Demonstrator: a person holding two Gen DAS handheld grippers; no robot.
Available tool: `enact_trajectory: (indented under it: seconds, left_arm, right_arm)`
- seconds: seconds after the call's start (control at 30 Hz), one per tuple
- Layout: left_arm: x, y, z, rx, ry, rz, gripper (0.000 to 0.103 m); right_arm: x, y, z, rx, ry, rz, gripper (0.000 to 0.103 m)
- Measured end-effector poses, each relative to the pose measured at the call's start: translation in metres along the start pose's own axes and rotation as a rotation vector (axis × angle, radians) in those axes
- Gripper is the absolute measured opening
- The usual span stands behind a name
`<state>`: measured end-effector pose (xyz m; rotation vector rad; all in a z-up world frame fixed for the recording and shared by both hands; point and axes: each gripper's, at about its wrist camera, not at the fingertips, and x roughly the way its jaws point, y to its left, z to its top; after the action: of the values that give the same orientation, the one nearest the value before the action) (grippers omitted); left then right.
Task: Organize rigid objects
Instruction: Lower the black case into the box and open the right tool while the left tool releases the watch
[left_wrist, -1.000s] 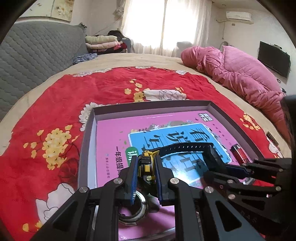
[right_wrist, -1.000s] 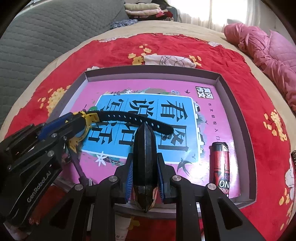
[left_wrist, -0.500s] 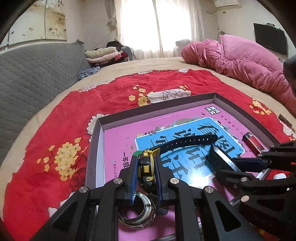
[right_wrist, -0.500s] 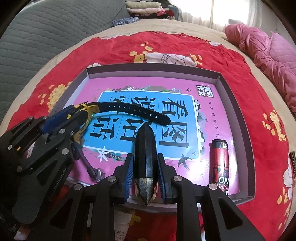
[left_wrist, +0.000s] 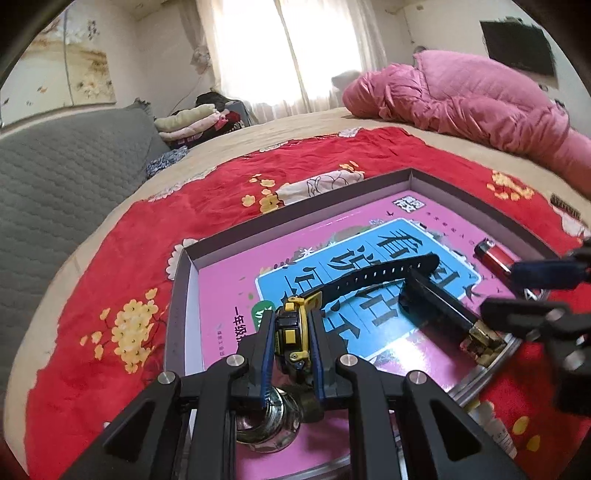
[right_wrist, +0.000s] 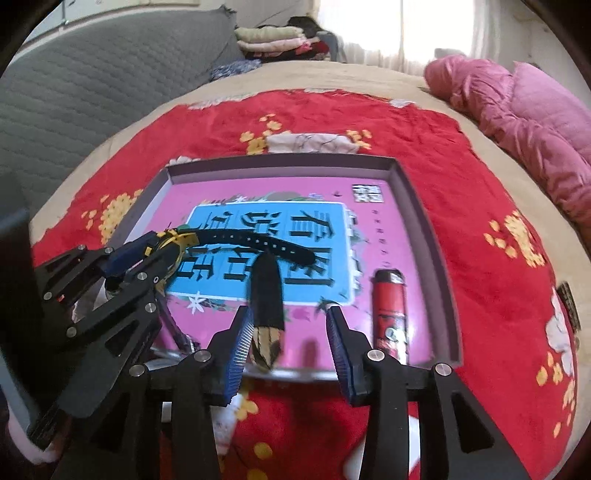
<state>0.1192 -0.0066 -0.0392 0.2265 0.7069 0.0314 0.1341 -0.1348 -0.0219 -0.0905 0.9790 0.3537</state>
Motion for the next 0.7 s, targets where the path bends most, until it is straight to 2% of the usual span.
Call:
enact_trajectory:
  seconds: [0.13,0.43,0.6,0.7]
  left_arm:
    - [0.0,0.001,0.001,-0.003,0.012,-0.016,0.018]
    - [-0.001,0.009,-0.001,-0.052,0.044,-0.063,0.018]
    - [0.001,0.017,0.0,-0.116,0.07,-0.134,0.023]
    - [0.002,0.018,-0.001,-0.127,0.075,-0.15,0.024]
  right_arm:
    - [-0.013,-0.012,-0.007,0.017,-0.028,-0.026,0.045]
    - [-0.02,-0.021,-0.011,0.037,-0.027,-0.034,0.047]
    - [-0.025,-0.021,-0.01,0.034,-0.036,-0.045,0.048]
    - [-0.028,-0.022,-0.01,0.036,-0.038,-0.049,0.048]
